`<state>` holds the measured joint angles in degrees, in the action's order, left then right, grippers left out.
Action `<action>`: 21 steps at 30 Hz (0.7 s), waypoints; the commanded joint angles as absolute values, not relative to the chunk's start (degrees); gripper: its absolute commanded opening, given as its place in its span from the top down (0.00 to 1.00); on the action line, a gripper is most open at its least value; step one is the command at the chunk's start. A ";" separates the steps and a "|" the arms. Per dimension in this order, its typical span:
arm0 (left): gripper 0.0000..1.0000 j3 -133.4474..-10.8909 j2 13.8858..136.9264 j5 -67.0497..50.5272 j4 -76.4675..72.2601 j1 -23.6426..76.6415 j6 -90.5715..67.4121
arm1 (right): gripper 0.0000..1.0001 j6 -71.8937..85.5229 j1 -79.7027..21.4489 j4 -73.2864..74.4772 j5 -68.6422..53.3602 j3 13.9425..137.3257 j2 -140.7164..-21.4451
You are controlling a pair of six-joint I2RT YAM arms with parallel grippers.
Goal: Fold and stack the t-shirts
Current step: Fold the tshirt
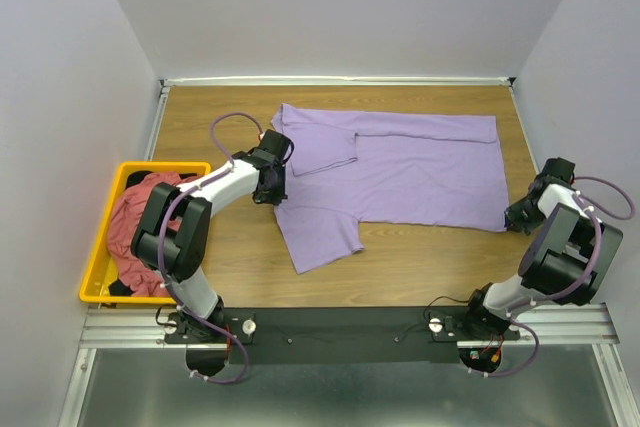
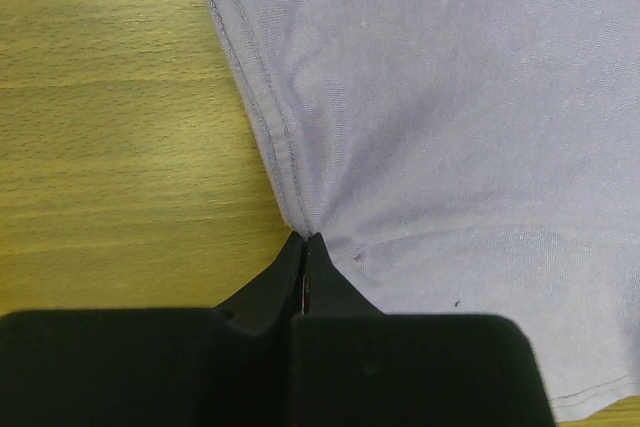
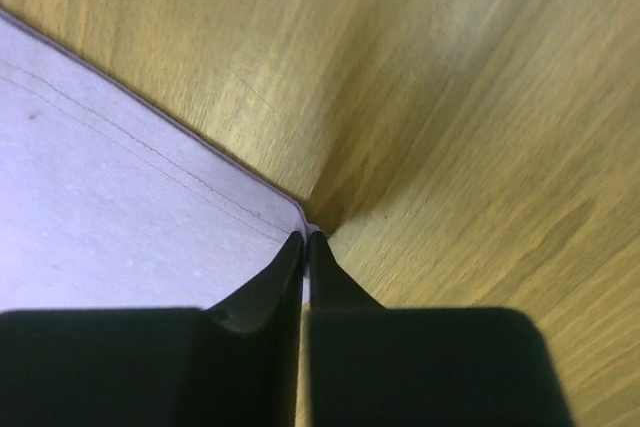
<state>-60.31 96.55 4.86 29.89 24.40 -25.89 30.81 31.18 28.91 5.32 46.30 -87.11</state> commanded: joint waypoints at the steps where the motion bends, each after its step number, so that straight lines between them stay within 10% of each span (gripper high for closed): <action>1: 1.00 -60.38 96.50 3.52 31.64 23.56 -24.87 | 0.96 30.32 31.29 35.23 7.03 47.19 -88.24; 21: 1.00 -66.00 94.04 -3.77 35.07 14.33 -19.51 | 0.99 28.66 31.29 40.34 0.71 57.29 -82.97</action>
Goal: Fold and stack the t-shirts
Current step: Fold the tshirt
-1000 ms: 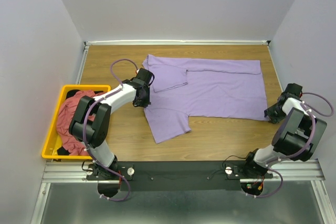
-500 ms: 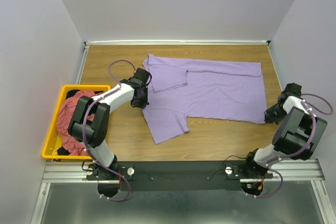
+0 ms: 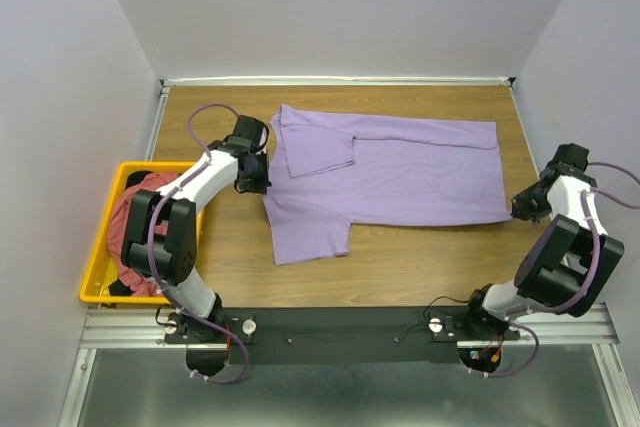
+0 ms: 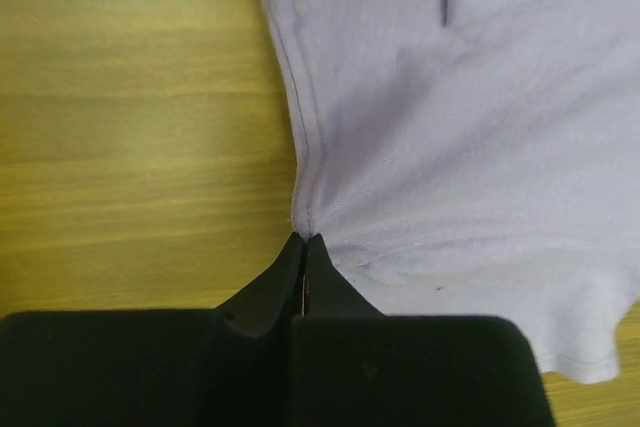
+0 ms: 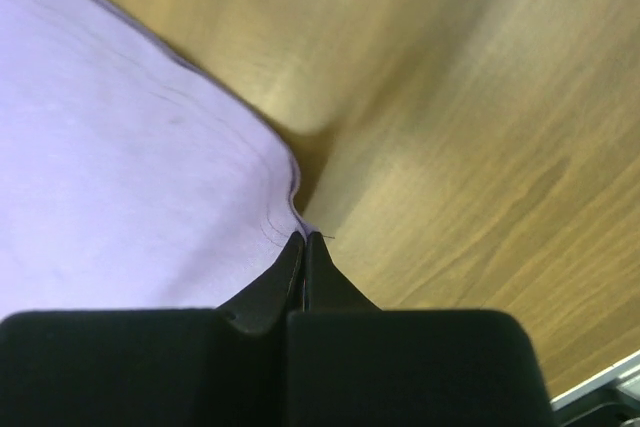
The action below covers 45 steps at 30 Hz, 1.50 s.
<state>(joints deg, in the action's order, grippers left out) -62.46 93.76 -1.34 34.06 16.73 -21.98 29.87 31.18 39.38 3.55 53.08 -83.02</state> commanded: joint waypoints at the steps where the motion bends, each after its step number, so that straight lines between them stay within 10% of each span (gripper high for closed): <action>1: 1.00 -66.61 94.30 -4.39 34.98 14.07 -19.42 | 0.99 28.39 31.12 40.17 0.36 58.00 -83.49; 45: 1.00 -97.20 119.44 -4.05 38.58 9.84 -16.70 | 0.99 23.99 21.62 35.60 3.60 85.87 -111.35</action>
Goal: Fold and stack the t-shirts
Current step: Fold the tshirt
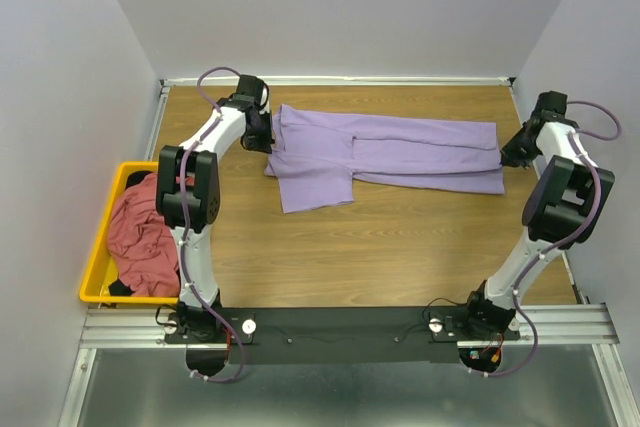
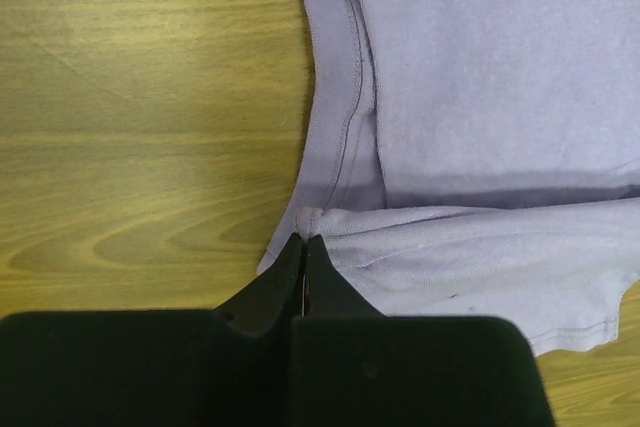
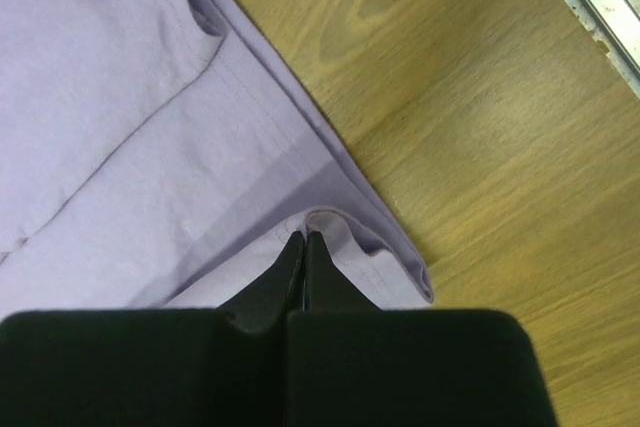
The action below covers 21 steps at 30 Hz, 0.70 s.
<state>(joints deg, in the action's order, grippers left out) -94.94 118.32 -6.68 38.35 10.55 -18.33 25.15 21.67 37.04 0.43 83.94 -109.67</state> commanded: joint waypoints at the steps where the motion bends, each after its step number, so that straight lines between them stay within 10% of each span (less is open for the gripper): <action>1: 1.00 -97.29 119.62 -3.69 38.50 9.84 -16.61 | 0.99 23.82 21.62 35.51 3.69 86.39 -111.62; 17: 1.00 -99.32 121.38 -2.72 36.39 10.11 -15.29 | 0.98 24.08 21.18 32.43 6.68 87.45 -114.61; 21: 0.89 -98.88 121.12 -3.07 35.60 10.11 -15.38 | 0.82 23.64 21.18 31.73 5.02 87.89 -114.44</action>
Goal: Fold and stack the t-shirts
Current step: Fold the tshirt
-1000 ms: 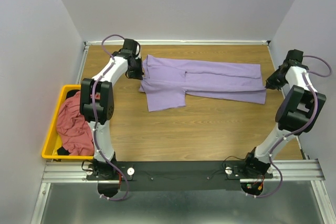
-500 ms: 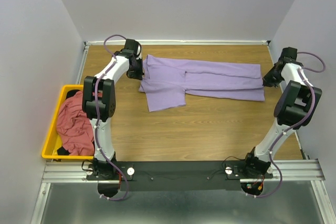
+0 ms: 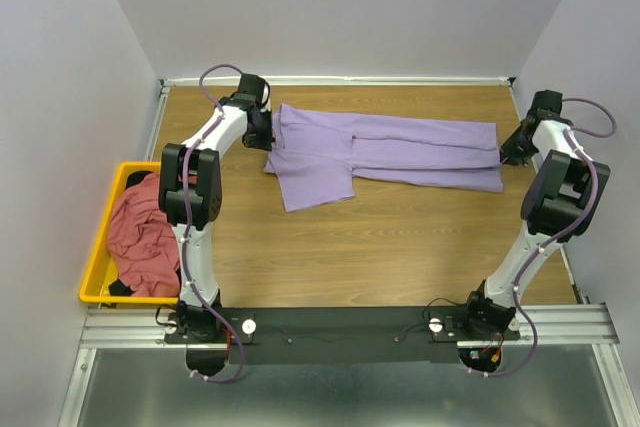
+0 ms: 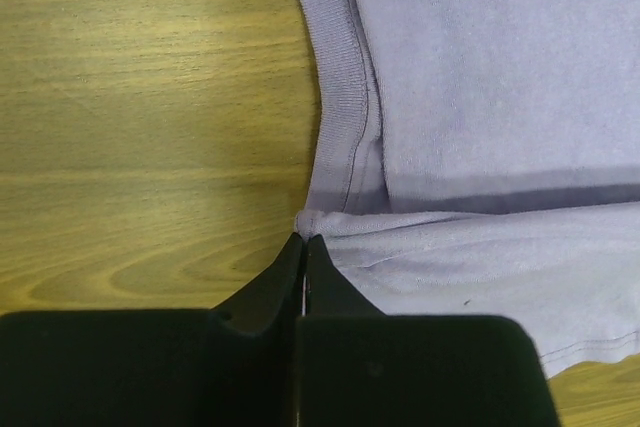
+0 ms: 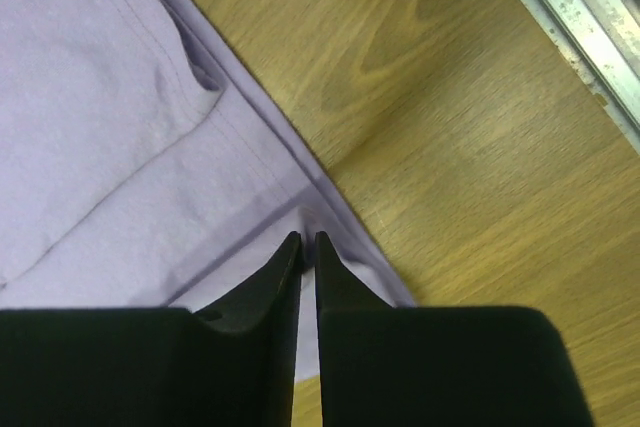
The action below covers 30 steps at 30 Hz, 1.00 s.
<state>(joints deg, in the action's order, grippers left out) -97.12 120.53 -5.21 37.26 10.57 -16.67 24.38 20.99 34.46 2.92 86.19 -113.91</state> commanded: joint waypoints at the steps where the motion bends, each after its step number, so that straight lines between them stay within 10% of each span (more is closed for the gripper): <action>1: 0.84 -98.62 120.77 -3.08 35.25 10.19 -15.64 | 0.71 23.56 21.09 31.64 4.66 87.89 -114.26; 10: 0.44 -93.52 110.93 -0.97 31.29 10.11 -18.98 | 0.41 26.27 20.65 31.55 3.25 82.45 -105.83; 22: 0.44 -67.95 97.74 -8.34 19.61 7.91 -23.91 | 0.37 27.43 18.21 24.18 -14.56 63.91 -92.38; 30: 0.44 -54.86 91.23 -15.12 16.26 11.77 -24.96 | 0.36 33.65 -8.06 13.90 -17.41 57.14 -93.60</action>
